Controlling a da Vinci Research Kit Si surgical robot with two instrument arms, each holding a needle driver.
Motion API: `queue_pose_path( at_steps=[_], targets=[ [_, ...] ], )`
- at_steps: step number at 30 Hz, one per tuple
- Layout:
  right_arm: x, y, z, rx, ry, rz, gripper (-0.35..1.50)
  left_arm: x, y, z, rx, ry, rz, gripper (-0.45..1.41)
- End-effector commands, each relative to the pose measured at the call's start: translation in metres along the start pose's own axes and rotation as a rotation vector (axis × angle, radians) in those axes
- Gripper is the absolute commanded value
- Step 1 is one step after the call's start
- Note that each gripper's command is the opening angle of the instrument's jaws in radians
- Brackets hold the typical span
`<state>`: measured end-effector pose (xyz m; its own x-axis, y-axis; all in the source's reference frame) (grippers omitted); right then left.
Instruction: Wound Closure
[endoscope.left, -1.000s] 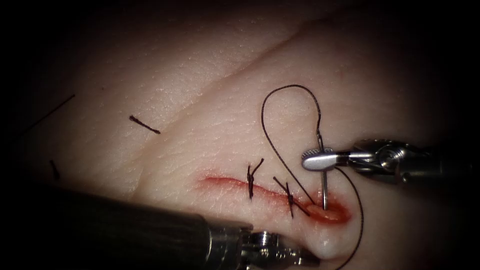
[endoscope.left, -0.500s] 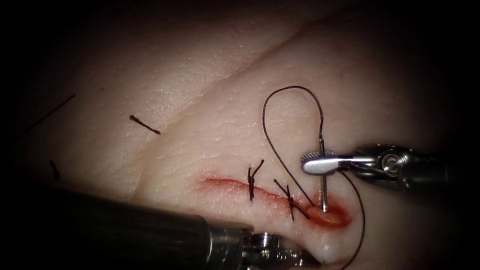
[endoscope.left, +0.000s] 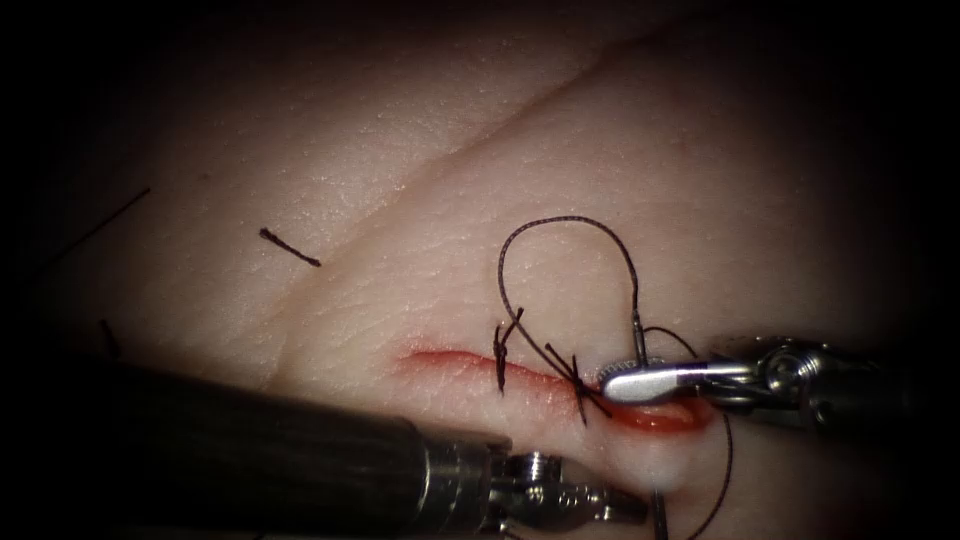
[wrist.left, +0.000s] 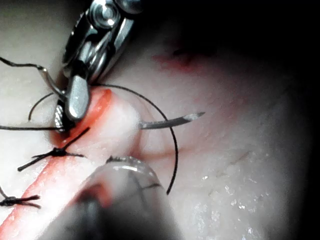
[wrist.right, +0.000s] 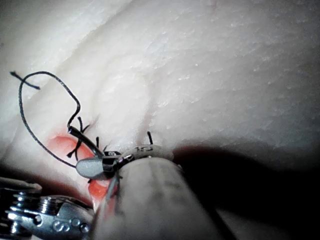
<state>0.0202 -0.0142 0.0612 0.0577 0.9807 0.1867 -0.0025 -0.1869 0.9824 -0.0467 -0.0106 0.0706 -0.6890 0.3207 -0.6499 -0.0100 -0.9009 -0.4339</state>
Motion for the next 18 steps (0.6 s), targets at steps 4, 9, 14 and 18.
queue_pose_path(
  at_steps=[4, 9, 14, 18],
  targets=[
    [0.0010, 0.0006, 0.0004, 0.034, 0.042, -0.046, -0.28, 0.0000, 0.0005, 0.0004, -0.002, 0.006, -0.001, 0.04],
    [0.0036, 0.0007, -0.0008, 0.049, 0.103, -0.140, 0.99, 0.0004, 0.0013, -0.0003, 0.019, 0.041, 0.019, 0.04],
    [0.0053, 0.0008, -0.0023, 0.042, 0.111, -0.187, 1.11, 0.0006, 0.0019, -0.0016, 0.065, 0.067, 0.082, 0.07],
    [0.0062, 0.0008, -0.0039, 0.034, 0.117, -0.208, 1.16, 0.0008, 0.0021, -0.0029, 0.119, 0.099, 0.127, 0.07]
  ],
)
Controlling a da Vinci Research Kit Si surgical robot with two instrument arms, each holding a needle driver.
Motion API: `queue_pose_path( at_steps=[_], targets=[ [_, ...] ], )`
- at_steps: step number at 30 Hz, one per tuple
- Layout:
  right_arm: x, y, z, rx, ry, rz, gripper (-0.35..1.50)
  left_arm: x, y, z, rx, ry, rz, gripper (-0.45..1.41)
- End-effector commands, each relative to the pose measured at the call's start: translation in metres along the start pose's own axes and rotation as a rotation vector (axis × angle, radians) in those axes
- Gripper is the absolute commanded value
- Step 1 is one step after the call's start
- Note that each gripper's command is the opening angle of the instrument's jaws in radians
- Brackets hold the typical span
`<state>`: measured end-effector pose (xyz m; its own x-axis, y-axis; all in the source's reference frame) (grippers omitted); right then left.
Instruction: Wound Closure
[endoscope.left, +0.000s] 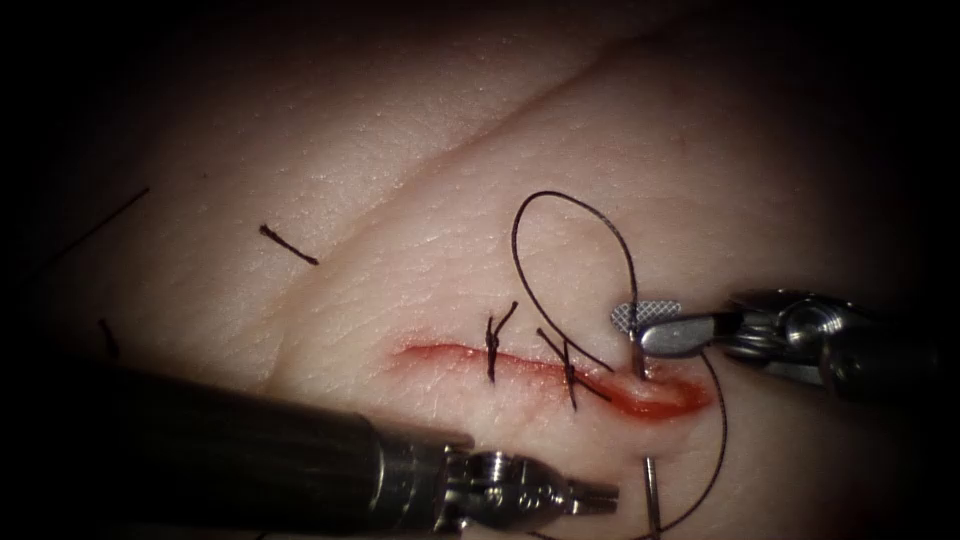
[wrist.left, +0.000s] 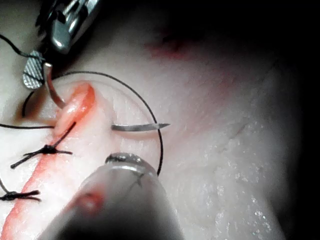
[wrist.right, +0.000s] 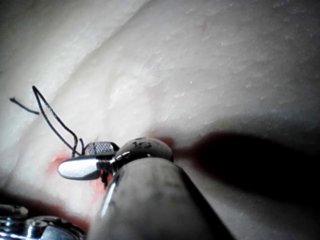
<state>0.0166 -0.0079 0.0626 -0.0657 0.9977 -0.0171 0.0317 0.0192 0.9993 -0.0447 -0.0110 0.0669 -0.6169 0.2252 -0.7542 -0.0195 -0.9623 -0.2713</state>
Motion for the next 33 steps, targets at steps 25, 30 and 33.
queue_pose_path(
  at_steps=[25, 30, 33],
  targets=[
    [0.0006, 0.0037, -0.0048, 0.015, 0.065, -0.022, 0.94, 0.0023, 0.0005, 0.0007, 0.214, 0.164, 0.279, 0.59],
    [-0.0001, 0.0049, -0.0049, 0.005, 0.074, -0.041, 0.88, 0.0041, 0.0004, 0.0008, 0.218, 0.197, 0.294, 0.61],
    [-0.0003, 0.0050, -0.0049, 0.003, 0.071, -0.043, 0.84, 0.0044, 0.0000, 0.0011, 0.225, 0.200, 0.296, 0.66]
  ],
)
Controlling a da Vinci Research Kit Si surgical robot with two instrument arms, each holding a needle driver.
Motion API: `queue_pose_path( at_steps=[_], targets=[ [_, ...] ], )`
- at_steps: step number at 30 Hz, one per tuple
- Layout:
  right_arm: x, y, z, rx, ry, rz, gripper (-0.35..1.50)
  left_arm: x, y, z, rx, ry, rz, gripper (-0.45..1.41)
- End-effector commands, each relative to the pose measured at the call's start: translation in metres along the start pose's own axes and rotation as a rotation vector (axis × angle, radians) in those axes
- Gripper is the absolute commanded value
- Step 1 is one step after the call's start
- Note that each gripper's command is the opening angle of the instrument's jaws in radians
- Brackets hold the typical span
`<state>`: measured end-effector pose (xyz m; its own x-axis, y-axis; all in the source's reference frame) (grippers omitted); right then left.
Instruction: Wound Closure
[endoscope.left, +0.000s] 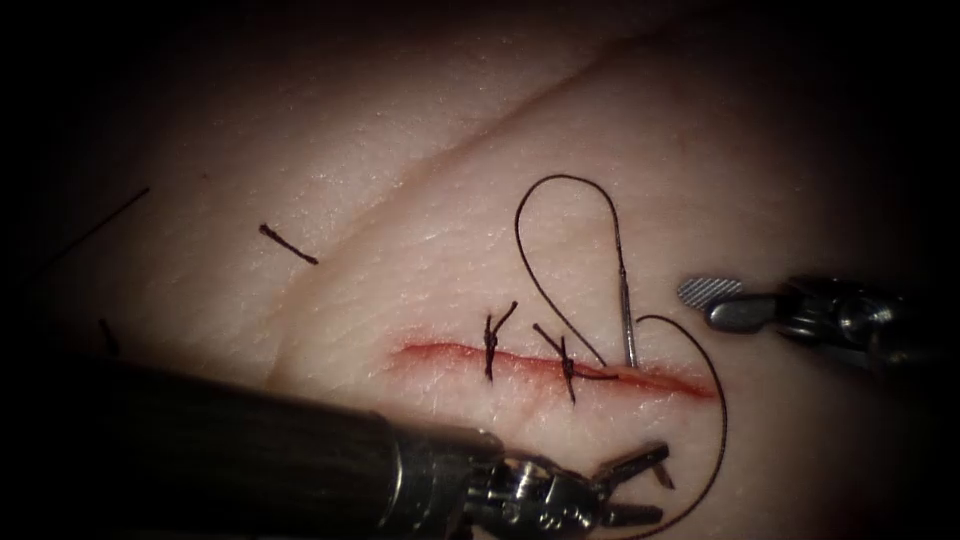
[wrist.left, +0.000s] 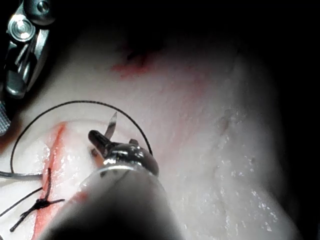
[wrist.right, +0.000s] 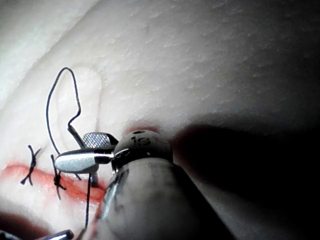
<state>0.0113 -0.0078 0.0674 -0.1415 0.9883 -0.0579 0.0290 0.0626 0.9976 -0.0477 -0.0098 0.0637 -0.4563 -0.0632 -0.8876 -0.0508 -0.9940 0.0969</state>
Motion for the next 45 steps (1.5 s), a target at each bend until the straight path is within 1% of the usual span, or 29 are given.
queue_pose_path(
  at_steps=[1, 7, 12, 13, 14, 15, 16, 17, 18, 26, 27, 31, 34, 37, 41, 43, 45],
  targets=[
    [-0.0007, 0.0005, 0.0005, 0.001, -0.003, 0.000, 0.84, -0.0002, 0.0003, 0.0008, 0.001, 0.000, -0.001, 0.66],
    [-0.0009, 0.0004, 0.0005, 0.000, -0.006, -0.001, 0.81, -0.0005, 0.0000, 0.0015, 0.000, 0.005, -0.002, 0.66],
    [-0.0010, 0.0003, 0.0005, 0.000, -0.006, 0.005, 0.78, -0.0010, -0.0002, 0.0020, 0.002, 0.005, 0.000, 0.57],
    [-0.0010, 0.0003, 0.0005, 0.000, -0.006, 0.005, 0.76, -0.0011, -0.0003, 0.0022, 0.001, 0.008, 0.000, 0.51],
    [-0.0011, 0.0003, 0.0005, 0.000, -0.006, 0.004, 0.74, -0.0012, -0.0003, 0.0023, -0.002, 0.013, 0.000, 0.39],
    [-0.0011, 0.0003, 0.0005, 0.000, -0.006, 0.010, 0.73, -0.0013, -0.0004, 0.0023, -0.007, 0.021, 0.000, 0.20],
    [-0.0012, 0.0003, 0.0005, -0.002, -0.005, 0.010, 0.69, -0.0014, -0.0005, 0.0023, -0.018, 0.038, -0.029, -0.12],
    [-0.0012, 0.0003, 0.0004, -0.002, -0.005, 0.009, 0.66, -0.0014, -0.0005, 0.0022, -0.027, 0.050, -0.046, -0.38],
    [-0.0013, 0.0004, 0.0004, -0.008, -0.005, 0.015, 0.63, -0.0014, -0.0006, 0.0021, -0.036, 0.063, -0.063, -0.45],
    [-0.0017, 0.0005, 0.0004, -0.010, -0.008, 0.017, 0.56, 0.0000, -0.0018, 0.0001, -0.137, 0.176, -0.337, -0.45],
    [-0.0018, 0.0005, 0.0004, -0.010, -0.008, 0.016, 0.56, 0.0005, -0.0023, -0.0004, -0.159, 0.210, -0.394, -0.45],
    [-0.0019, 0.0005, 0.0002, -0.009, -0.009, 0.020, 0.54, 0.0018, -0.0032, -0.0014, -0.232, 0.279, -0.519, -0.45],
    [-0.0022, 0.0005, 0.0002, -0.008, -0.010, 0.024, 0.49, 0.0025, -0.0037, -0.0019, -0.286, 0.317, -0.615, -0.45],
    [-0.0026, 0.0006, 0.0002, -0.008, -0.014, 0.032, 0.46, 0.0033, -0.0040, -0.0024, -0.364, 0.348, -0.719, -0.45],
    [-0.0028, 0.0006, 0.0000, -0.006, -0.016, 0.043, 0.41, 0.0038, -0.0038, -0.0031, -0.452, 0.385, -0.834, -0.45],
    [-0.0027, 0.0006, -0.0001, -0.006, -0.017, 0.049, 0.37, 0.0041, -0.0037, -0.0034, -0.482, 0.397, -0.884, -0.45],
    [-0.0027, 0.0006, -0.0002, -0.005, -0.018, 0.049, 0.36, 0.0045, -0.0035, -0.0039, -0.521, 0.429, -0.932, -0.45]
  ],
)
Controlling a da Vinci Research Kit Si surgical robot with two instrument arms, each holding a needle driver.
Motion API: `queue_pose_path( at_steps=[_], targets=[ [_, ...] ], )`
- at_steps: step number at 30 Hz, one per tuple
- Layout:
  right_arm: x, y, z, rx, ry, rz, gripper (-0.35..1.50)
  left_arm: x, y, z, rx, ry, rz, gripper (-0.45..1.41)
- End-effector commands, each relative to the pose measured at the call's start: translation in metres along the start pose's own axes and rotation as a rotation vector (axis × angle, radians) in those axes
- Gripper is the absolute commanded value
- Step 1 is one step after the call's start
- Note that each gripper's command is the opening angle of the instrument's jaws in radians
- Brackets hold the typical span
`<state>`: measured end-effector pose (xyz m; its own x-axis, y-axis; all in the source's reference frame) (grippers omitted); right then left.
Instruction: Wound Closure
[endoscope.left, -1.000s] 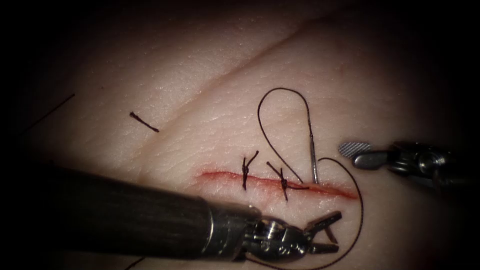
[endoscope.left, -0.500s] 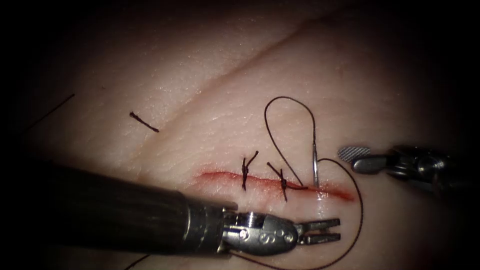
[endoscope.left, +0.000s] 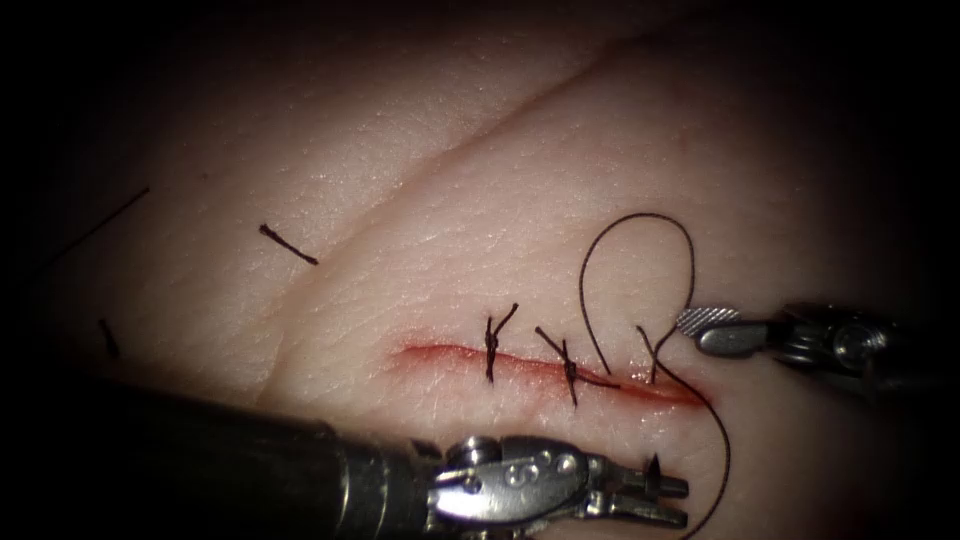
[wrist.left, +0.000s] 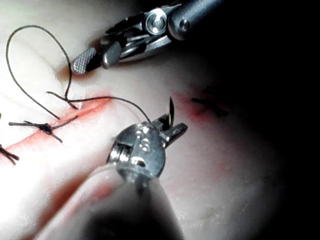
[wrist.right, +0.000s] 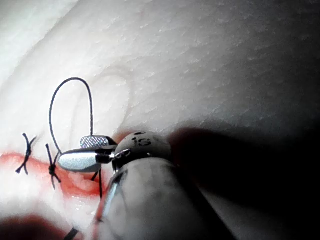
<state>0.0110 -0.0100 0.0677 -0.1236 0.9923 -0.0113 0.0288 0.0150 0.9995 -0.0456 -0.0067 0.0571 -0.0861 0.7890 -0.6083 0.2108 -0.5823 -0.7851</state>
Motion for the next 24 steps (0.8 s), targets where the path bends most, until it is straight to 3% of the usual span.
queue_pose_path(
  at_steps=[1, 15, 19, 21, 23, 24],
  targets=[
    [-0.0005, 0.0004, 0.0003, 0.002, -0.002, 0.002, 0.34, -0.0004, 0.0001, 0.0004, -0.014, 0.005, -0.017, -0.45],
    [-0.0005, 0.0000, -0.0017, 0.010, -0.022, 0.005, 0.37, 0.0033, 0.0103, -0.0014, -0.169, 0.081, -0.097, -0.45],
    [-0.0005, -0.0004, -0.0014, 0.006, -0.011, -0.104, 0.68, 0.0044, 0.0131, -0.0022, -0.162, 0.096, 0.097, -0.45],
    [-0.0006, -0.0006, -0.0013, 0.002, -0.015, -0.216, 0.69, 0.0046, 0.0138, -0.0027, -0.100, 0.098, 0.209, -0.45],
    [-0.0007, -0.0011, -0.0012, -0.041, -0.091, -0.489, 0.71, 0.0046, 0.0145, -0.0037, -0.014, 0.084, 0.331, -0.45],
    [-0.0007, -0.0011, -0.0012, -0.041, -0.091, -0.489, 0.71, 0.0046, 0.0145, -0.0037, -0.014, 0.084, 0.331, -0.45]
  ],
)
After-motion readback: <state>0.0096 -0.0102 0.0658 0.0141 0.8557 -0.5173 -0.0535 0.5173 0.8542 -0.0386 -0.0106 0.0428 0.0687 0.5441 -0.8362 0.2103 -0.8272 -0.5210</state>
